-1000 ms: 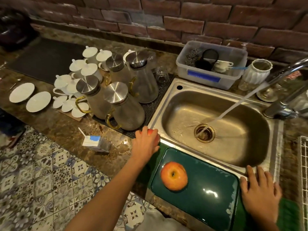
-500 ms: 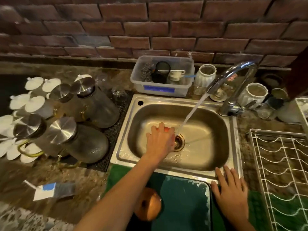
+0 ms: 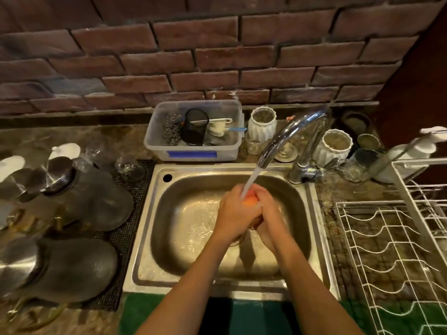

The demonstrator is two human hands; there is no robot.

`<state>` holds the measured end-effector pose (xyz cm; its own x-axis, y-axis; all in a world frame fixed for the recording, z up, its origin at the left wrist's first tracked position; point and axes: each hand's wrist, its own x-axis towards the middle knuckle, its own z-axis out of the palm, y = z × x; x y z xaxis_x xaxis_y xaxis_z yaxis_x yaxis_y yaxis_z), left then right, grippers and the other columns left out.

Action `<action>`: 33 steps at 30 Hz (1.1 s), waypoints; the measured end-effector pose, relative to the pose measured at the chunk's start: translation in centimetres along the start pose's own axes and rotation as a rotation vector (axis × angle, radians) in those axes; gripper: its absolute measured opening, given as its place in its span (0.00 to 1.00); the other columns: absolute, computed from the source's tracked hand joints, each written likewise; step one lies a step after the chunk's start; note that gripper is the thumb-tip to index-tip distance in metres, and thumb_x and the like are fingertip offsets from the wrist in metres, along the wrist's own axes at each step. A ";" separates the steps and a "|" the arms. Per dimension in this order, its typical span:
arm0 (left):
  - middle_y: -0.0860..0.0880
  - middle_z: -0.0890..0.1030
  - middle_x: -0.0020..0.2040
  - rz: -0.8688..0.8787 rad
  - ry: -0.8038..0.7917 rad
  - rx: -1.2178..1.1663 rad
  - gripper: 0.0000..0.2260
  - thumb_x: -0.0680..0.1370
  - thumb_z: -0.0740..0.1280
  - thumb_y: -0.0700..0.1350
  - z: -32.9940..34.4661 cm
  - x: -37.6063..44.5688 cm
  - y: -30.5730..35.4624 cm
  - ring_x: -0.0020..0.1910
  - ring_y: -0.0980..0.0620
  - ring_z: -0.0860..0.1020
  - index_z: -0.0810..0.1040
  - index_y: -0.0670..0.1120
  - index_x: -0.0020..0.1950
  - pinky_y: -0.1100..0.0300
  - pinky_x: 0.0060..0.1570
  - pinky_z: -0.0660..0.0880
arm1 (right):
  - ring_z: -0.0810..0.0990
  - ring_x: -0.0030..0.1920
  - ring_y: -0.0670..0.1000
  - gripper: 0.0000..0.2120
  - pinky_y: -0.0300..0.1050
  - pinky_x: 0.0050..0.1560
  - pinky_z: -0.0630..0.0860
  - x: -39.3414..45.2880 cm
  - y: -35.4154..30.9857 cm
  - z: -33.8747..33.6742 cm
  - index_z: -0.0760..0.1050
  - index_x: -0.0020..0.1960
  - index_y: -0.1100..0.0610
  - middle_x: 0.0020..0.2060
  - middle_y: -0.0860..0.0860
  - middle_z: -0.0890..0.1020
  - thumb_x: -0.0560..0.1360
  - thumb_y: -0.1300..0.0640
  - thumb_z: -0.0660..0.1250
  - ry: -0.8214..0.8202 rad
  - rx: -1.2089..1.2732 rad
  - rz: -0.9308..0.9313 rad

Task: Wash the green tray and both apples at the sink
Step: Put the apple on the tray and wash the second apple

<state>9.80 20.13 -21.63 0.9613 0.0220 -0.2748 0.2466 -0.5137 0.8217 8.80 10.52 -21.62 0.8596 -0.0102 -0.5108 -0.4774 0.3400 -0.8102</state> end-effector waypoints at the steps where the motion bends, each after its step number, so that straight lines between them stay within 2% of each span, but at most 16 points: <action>1: 0.55 0.79 0.50 -0.019 0.024 -0.041 0.17 0.68 0.68 0.62 0.1 -0.2 -0.4 0.52 0.54 0.79 0.75 0.61 0.55 0.54 0.50 0.80 | 0.84 0.52 0.54 0.12 0.52 0.53 0.80 0.0 -0.1 0.5 0.81 0.59 0.53 0.50 0.55 0.85 0.81 0.52 0.61 0.005 0.034 0.032; 5: 0.55 0.74 0.56 0.008 0.031 0.093 0.20 0.68 0.67 0.65 -0.8 -0.3 -1.8 0.56 0.52 0.74 0.68 0.68 0.59 0.51 0.52 0.76 | 0.85 0.37 0.51 0.10 0.44 0.36 0.80 0.9 -0.8 1.0 0.84 0.43 0.55 0.36 0.55 0.83 0.77 0.54 0.66 -0.034 0.224 0.293; 7: 0.56 0.69 0.60 0.080 -0.004 0.205 0.24 0.70 0.66 0.65 -0.9 -1.2 -2.6 0.59 0.53 0.69 0.65 0.69 0.65 0.52 0.56 0.73 | 0.84 0.40 0.53 0.11 0.48 0.41 0.80 1.4 -0.7 0.8 0.84 0.43 0.56 0.37 0.56 0.84 0.76 0.51 0.67 -0.068 0.277 0.400; 8: 0.56 0.68 0.62 0.178 -0.011 0.269 0.25 0.71 0.66 0.64 -0.9 -1.6 -2.8 0.60 0.53 0.68 0.65 0.68 0.67 0.52 0.58 0.73 | 0.84 0.43 0.54 0.11 0.50 0.44 0.80 1.5 -0.5 0.7 0.83 0.45 0.57 0.38 0.56 0.84 0.76 0.50 0.67 -0.098 0.306 0.428; 10: 0.53 0.69 0.66 0.415 0.026 0.416 0.23 0.75 0.65 0.62 -0.9 -2.0 -3.5 0.63 0.53 0.67 0.68 0.63 0.69 0.56 0.61 0.73 | 0.84 0.44 0.54 0.12 0.49 0.44 0.81 1.7 0.0 0.8 0.83 0.48 0.57 0.40 0.56 0.84 0.75 0.49 0.68 -0.116 0.335 0.443; 11: 0.52 0.70 0.67 0.461 0.053 0.450 0.22 0.76 0.64 0.61 -0.8 -1.9 -3.8 0.64 0.53 0.68 0.69 0.62 0.70 0.58 0.60 0.73 | 0.84 0.44 0.54 0.12 0.48 0.42 0.81 1.8 0.4 0.9 0.83 0.49 0.56 0.41 0.56 0.84 0.75 0.48 0.68 -0.108 0.328 0.454; 14: 0.59 0.74 0.61 0.277 0.143 0.233 0.17 0.77 0.62 0.62 -0.5 -1.8 -3.5 0.61 0.58 0.72 0.75 0.61 0.64 0.59 0.55 0.75 | 0.85 0.40 0.52 0.14 0.47 0.40 0.81 2.4 0.5 1.4 0.85 0.42 0.54 0.39 0.55 0.84 0.77 0.46 0.66 -0.034 0.253 0.435; 16: 0.60 0.76 0.57 0.171 0.224 0.039 0.14 0.77 0.64 0.61 -0.2 -1.5 -3.2 0.57 0.59 0.75 0.78 0.60 0.60 0.58 0.53 0.75 | 0.83 0.38 0.52 0.13 0.48 0.38 0.77 2.7 0.6 1.7 0.81 0.45 0.52 0.40 0.53 0.82 0.81 0.49 0.61 -0.011 0.131 0.352; 18: 0.59 0.78 0.54 0.133 0.259 0.027 0.14 0.76 0.63 0.62 0.3 -0.6 -2.9 0.52 0.58 0.77 0.79 0.61 0.59 0.57 0.49 0.77 | 0.80 0.39 0.51 0.10 0.48 0.38 0.75 2.6 0.9 1.9 0.76 0.49 0.52 0.42 0.52 0.81 0.81 0.50 0.59 0.010 0.134 0.302; 21: 0.61 0.79 0.51 0.077 0.280 0.092 0.16 0.75 0.59 0.63 0.9 0.4 -2.3 0.48 0.60 0.77 0.79 0.64 0.59 0.60 0.44 0.76 | 0.82 0.38 0.51 0.12 0.46 0.36 0.78 2.4 1.1 2.0 0.82 0.45 0.54 0.37 0.53 0.82 0.78 0.48 0.64 0.027 0.261 0.281; 23: 0.60 0.82 0.45 -0.018 0.328 -0.011 0.12 0.75 0.60 0.64 1.2 0.6 -1.7 0.44 0.60 0.80 0.80 0.68 0.53 0.60 0.41 0.78 | 0.83 0.36 0.50 0.13 0.43 0.32 0.77 2.4 1.2 2.0 0.84 0.43 0.54 0.34 0.53 0.83 0.77 0.49 0.64 0.057 0.234 0.240; 26: 0.60 0.81 0.37 -0.166 0.390 -0.280 0.07 0.74 0.62 0.62 1.6 0.3 -0.9 0.39 0.59 0.80 0.80 0.70 0.42 0.59 0.36 0.76 | 0.81 0.33 0.48 0.11 0.41 0.26 0.74 2.0 1.3 1.9 0.83 0.44 0.53 0.31 0.50 0.83 0.77 0.52 0.63 0.108 0.019 0.139; 28: 0.60 0.82 0.39 -0.255 0.389 -0.376 0.08 0.76 0.65 0.57 1.8 -0.1 -1.1 0.43 0.57 0.81 0.82 0.67 0.41 0.55 0.41 0.79 | 0.83 0.36 0.49 0.09 0.42 0.29 0.76 1.6 1.6 1.8 0.83 0.45 0.52 0.33 0.50 0.84 0.76 0.53 0.64 0.113 -0.064 0.098; 29: 0.57 0.84 0.39 -0.349 0.388 -0.490 0.08 0.77 0.66 0.54 1.8 0.0 -1.3 0.44 0.53 0.82 0.85 0.61 0.42 0.52 0.45 0.81 | 0.84 0.38 0.49 0.08 0.42 0.32 0.78 1.4 1.9 1.8 0.82 0.47 0.51 0.35 0.49 0.85 0.77 0.52 0.64 0.114 -0.120 0.065; 31: 0.49 0.86 0.42 -0.529 0.332 -0.685 0.11 0.77 0.67 0.55 1.6 0.0 -1.7 0.46 0.47 0.84 0.86 0.52 0.43 0.48 0.49 0.82 | 0.86 0.43 0.46 0.06 0.45 0.40 0.83 1.1 2.8 1.9 0.80 0.51 0.46 0.40 0.46 0.86 0.78 0.49 0.64 0.120 -0.218 -0.009; 33: 0.48 0.86 0.43 -0.527 0.317 -0.648 0.13 0.78 0.66 0.58 1.7 -0.4 -2.0 0.47 0.47 0.83 0.86 0.52 0.44 0.47 0.50 0.82 | 0.86 0.46 0.47 0.06 0.48 0.45 0.83 0.6 3.5 2.1 0.78 0.52 0.43 0.43 0.45 0.86 0.79 0.48 0.63 0.109 -0.244 -0.042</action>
<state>8.68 19.76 -24.03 0.6687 0.4040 -0.6242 0.5947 0.2132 0.7751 8.03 13.66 -24.20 0.8613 -0.1255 -0.4924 -0.4826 0.1009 -0.8700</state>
